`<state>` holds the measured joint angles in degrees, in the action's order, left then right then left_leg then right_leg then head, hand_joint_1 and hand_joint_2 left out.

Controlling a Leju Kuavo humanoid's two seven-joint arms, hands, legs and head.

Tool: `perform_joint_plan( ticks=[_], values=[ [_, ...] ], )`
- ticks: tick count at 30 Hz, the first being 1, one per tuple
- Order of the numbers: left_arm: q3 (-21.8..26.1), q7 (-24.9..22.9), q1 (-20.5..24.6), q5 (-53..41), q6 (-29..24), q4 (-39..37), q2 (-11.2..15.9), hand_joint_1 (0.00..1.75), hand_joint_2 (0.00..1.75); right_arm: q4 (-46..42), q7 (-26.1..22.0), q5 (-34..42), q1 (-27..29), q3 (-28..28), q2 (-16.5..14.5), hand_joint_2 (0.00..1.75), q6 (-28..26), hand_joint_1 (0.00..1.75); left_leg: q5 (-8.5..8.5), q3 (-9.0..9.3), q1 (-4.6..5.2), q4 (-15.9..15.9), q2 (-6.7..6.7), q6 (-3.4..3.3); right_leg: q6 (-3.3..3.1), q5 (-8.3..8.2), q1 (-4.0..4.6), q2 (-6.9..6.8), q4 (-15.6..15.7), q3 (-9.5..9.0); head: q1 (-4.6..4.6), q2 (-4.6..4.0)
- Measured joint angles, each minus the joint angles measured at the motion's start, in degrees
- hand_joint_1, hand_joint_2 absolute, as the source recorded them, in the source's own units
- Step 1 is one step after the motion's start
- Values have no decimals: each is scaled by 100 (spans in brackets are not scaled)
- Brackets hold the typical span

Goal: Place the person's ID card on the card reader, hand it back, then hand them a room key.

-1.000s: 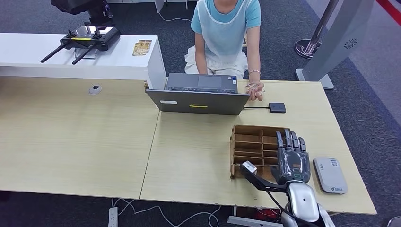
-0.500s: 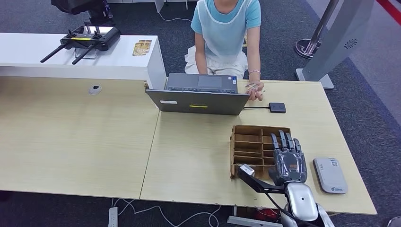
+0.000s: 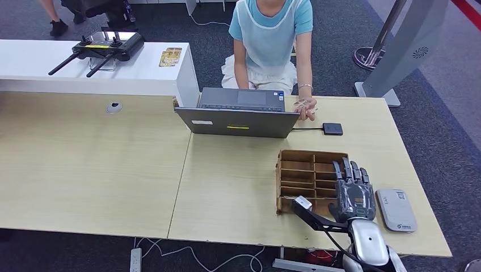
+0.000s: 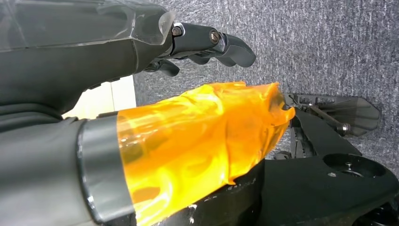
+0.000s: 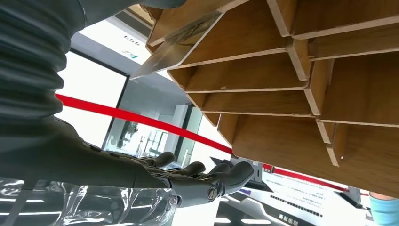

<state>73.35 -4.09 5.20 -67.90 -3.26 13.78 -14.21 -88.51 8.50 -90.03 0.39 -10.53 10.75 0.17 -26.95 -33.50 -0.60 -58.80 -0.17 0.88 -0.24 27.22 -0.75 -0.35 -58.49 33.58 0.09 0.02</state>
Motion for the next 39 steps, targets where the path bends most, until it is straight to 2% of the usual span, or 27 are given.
perform_joint_plan(
  ticks=[8,39],
  values=[
    [19,0,2,39,-35,1,-28,0,0,-149,68,-2,117,207,-37,175,39,0,0,0,0,0,1,0,0,0,0,1,0,0,0,0],
    [53,-11,11,99,-54,1,-57,0,0,-428,220,-2,302,175,-39,175,204,0,0,0,0,0,1,0,0,0,0,0,0,-1,1,0]
  ],
)
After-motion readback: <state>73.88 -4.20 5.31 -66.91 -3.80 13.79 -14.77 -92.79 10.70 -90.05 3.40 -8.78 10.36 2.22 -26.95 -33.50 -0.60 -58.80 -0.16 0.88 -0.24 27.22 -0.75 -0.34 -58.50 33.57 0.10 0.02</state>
